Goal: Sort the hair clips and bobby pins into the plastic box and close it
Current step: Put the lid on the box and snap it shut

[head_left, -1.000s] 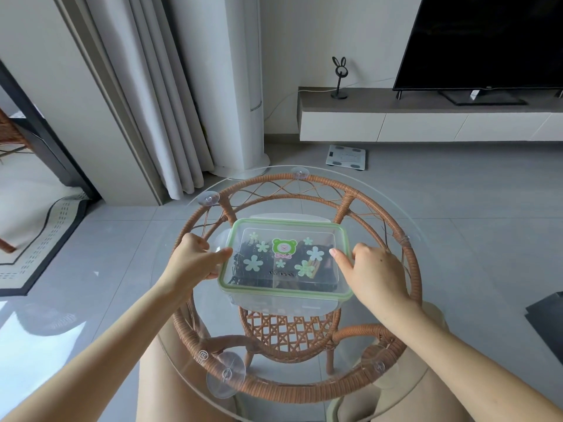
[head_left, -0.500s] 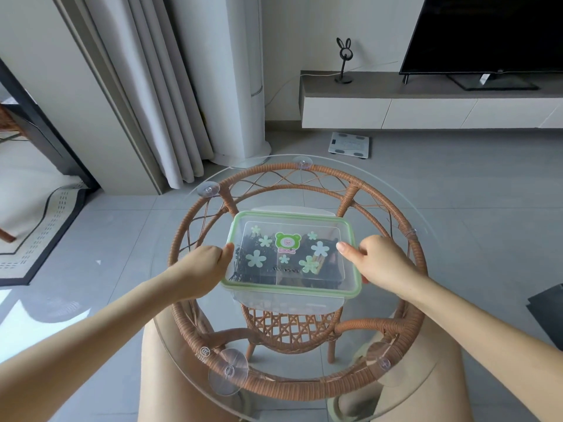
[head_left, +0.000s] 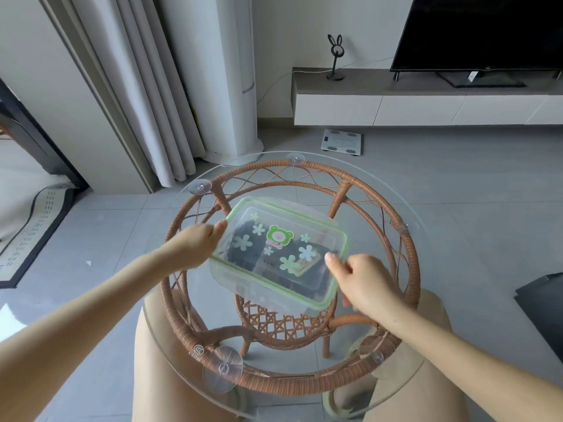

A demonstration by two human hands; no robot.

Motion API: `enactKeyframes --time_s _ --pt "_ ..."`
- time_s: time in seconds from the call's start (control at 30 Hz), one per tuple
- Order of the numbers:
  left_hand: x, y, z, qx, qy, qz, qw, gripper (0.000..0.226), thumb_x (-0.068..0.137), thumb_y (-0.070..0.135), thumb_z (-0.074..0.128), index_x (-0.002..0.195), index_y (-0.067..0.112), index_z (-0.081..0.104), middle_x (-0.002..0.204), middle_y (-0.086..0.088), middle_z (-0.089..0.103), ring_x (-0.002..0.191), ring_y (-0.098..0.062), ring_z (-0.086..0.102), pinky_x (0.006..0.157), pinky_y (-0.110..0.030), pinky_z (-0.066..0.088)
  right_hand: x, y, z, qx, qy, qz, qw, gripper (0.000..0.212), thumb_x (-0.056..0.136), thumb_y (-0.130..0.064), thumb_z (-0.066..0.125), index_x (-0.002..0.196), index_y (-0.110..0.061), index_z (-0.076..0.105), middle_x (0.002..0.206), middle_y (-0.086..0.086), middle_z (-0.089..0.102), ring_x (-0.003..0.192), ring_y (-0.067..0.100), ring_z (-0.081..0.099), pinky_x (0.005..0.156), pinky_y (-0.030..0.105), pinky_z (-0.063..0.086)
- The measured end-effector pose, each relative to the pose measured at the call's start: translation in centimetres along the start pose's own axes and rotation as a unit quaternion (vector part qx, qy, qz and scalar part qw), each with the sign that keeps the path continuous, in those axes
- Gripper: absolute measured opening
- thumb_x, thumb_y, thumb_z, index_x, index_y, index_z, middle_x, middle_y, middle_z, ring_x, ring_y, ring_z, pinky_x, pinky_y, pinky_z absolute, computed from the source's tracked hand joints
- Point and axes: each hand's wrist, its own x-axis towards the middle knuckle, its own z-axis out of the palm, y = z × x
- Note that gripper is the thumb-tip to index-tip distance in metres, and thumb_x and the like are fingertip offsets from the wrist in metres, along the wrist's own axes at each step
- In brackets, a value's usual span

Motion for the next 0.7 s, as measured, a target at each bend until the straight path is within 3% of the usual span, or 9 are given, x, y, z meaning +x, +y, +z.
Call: enactKeyframes --time_s 0.13,0.17,0.2,0.27,0.3,0.33,0.4,0.5,0.7 --pt "1.6 1.7 -1.0 0.122 0.159 0.038 0.979 0.046 0.094 0.046 0.032 0.102 0.005 0.053 0.113 -0.023 0.058 0.100 -0.039 0.056 0.081 -0.042 0.045 -2.7 -2.3 -1.9 0.007 -0.272 0.010 0.962 0.068 0.092 -0.056 0.029 0.061 -0.006 0.063 0.045 0.004 0.058 0.033 0.010 0.047 0.052 0.020 0.044" --pt "1.1 2.1 -0.9 0.145 0.200 0.038 0.968 0.049 0.093 0.048 0.036 0.107 0.004 0.053 0.113 -0.022 0.058 0.100 -0.039 0.056 0.080 -0.043 0.047 -2.7 -2.7 -2.7 0.030 -0.271 -0.001 0.962 0.067 0.091 -0.056 0.031 0.062 -0.006 0.064 0.048 0.005 0.060 0.035 0.011 0.049 0.049 0.020 0.043" --pt "0.1 2.6 -0.9 0.155 0.234 0.037 0.959 0.052 0.091 0.050 0.038 0.106 0.003 0.056 0.109 -0.021 0.061 0.093 -0.038 0.058 0.075 -0.042 0.048 -2.3 -3.0 -3.4 0.038 -0.213 -0.016 0.976 0.065 0.091 -0.057 0.032 0.065 -0.007 0.065 0.052 0.006 0.063 0.040 0.013 0.053 0.049 0.021 0.044" --pt "-2.3 3.0 -0.4 0.191 0.235 0.018 0.953 0.061 0.090 0.057 0.032 0.077 0.006 0.062 0.087 -0.014 0.064 0.063 -0.030 0.057 0.056 -0.033 0.047 -0.5 -2.4 -3.8 -0.076 0.005 -0.070 0.995 0.062 0.089 -0.060 0.031 0.080 -0.009 0.066 0.073 0.007 0.069 0.064 0.019 0.064 0.061 0.029 0.050" --pt "-3.9 3.1 0.1 0.217 0.207 -0.003 0.954 0.069 0.088 0.063 0.025 0.060 0.009 0.057 0.075 -0.010 0.064 0.050 -0.024 0.052 0.048 -0.027 0.043 0.1 -2.3 -3.6 -0.160 0.073 -0.085 0.981 0.064 0.088 -0.062 0.029 0.090 -0.008 0.064 0.087 0.007 0.069 0.079 0.022 0.064 0.069 0.032 0.050" --pt "-5.3 3.1 0.7 0.235 0.168 -0.019 0.957 0.073 0.084 0.068 0.018 0.048 0.011 0.048 0.062 -0.005 0.059 0.044 -0.019 0.048 0.046 -0.025 0.042 0.7 -2.0 -3.0 -0.219 0.087 -0.097 0.967 0.067 0.087 -0.064 0.028 0.098 -0.007 0.062 0.099 0.008 0.066 0.090 0.024 0.061 0.075 0.034 0.049" --pt "-7.7 3.3 2.0 0.219 0.089 -0.030 0.971 0.071 0.077 0.072 0.009 0.044 0.015 0.035 0.047 0.002 0.041 0.039 -0.013 0.041 0.050 -0.026 0.049 1.3 -1.3 -1.2 -0.239 0.034 -0.124 0.962 0.066 0.089 -0.061 0.027 0.102 -0.004 0.058 0.108 0.012 0.060 0.097 0.024 0.055 0.079 0.033 0.045" --pt "-8.7 4.1 3.5 0.129 0.021 -0.021 0.991 0.066 0.085 0.065 0.014 0.048 0.014 0.032 0.047 0.002 0.034 0.041 -0.013 0.036 0.054 -0.028 0.048 1.8 -0.8 -0.1 -0.215 0.038 -0.170 0.961 0.056 0.094 -0.051 0.025 0.096 -0.004 0.057 0.097 0.012 0.061 0.088 0.024 0.057 0.070 0.029 0.040" --pt "-8.8 4.6 5.1 -0.002 0.089 -0.022 0.996 0.056 0.099 0.038 0.015 0.051 0.012 0.030 0.051 -0.004 0.035 0.047 -0.017 0.036 0.060 -0.029 0.031 3.3 -0.3 -0.2 -0.093 -0.040 -0.152 0.983 0.054 0.098 -0.041 0.022 0.054 -0.014 0.038 0.052 0.002 0.044 0.050 0.016 0.044 0.047 0.026 0.028"
